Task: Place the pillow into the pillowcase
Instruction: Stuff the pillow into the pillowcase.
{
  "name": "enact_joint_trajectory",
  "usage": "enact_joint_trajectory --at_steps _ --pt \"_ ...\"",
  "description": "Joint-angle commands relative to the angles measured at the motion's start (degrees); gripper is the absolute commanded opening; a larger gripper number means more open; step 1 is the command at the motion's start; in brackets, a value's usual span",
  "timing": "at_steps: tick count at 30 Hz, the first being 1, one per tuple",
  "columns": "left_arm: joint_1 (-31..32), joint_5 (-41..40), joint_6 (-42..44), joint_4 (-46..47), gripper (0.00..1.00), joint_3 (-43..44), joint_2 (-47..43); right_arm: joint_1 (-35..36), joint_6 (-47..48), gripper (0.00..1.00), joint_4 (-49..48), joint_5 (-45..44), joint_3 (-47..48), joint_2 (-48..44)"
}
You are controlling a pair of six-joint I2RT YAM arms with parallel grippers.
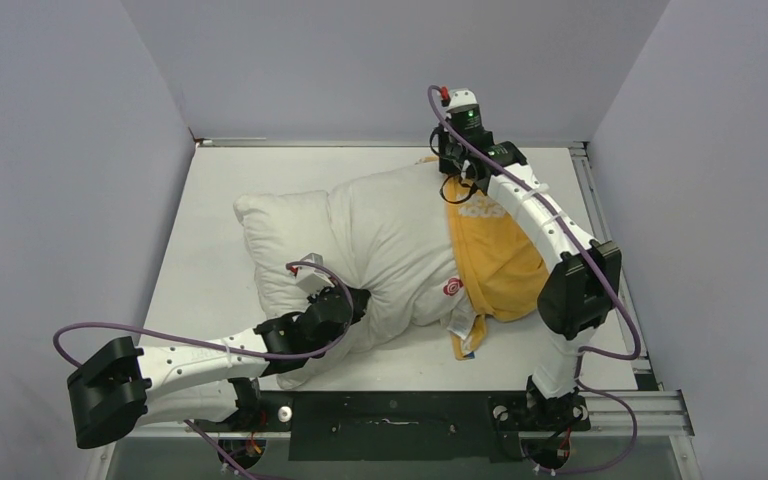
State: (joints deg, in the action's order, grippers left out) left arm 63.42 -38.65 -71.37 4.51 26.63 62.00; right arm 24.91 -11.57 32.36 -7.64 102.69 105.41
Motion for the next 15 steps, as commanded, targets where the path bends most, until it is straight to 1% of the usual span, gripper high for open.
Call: enact_joint_trajectory --at_steps 1,3,5,7,10,12,15 --pt "0.9 6.9 0.5 -7.1 0.00 -1.0 1.2 -0.1 -0.6 0.05 -1.5 10.7 1.6 -3.5" --pt "0.9 6.5 0.8 -7.2 0.00 -0.8 1.1 0.0 -1.4 0.05 -4.3 18.2 -0.4 -6.8" --pt "0.8 6.1 1.3 -7.2 0.00 -0.3 1.5 0.6 -3.6 0.05 -7.4 27.6 -2.9 -9.9" --pt "0.5 6.1 1.8 -7.0 0.00 0.3 2.2 2.0 -6.0 0.05 -10.5 33.7 -5.7 -12.5" --pt "-0.7 7.1 3.0 -6.6 0.00 1.4 3.8 5.8 -9.6 0.05 -15.3 41.2 -10.2 -15.6" --pt "-1.6 8.3 4.0 -6.0 0.00 2.3 4.6 9.0 -13.4 0.05 -20.5 45.5 -14.8 -17.3" --pt "-3.2 10.2 5.6 -5.4 0.00 3.5 5.7 13.6 -19.3 0.05 -29.2 48.9 -22.2 -19.0"
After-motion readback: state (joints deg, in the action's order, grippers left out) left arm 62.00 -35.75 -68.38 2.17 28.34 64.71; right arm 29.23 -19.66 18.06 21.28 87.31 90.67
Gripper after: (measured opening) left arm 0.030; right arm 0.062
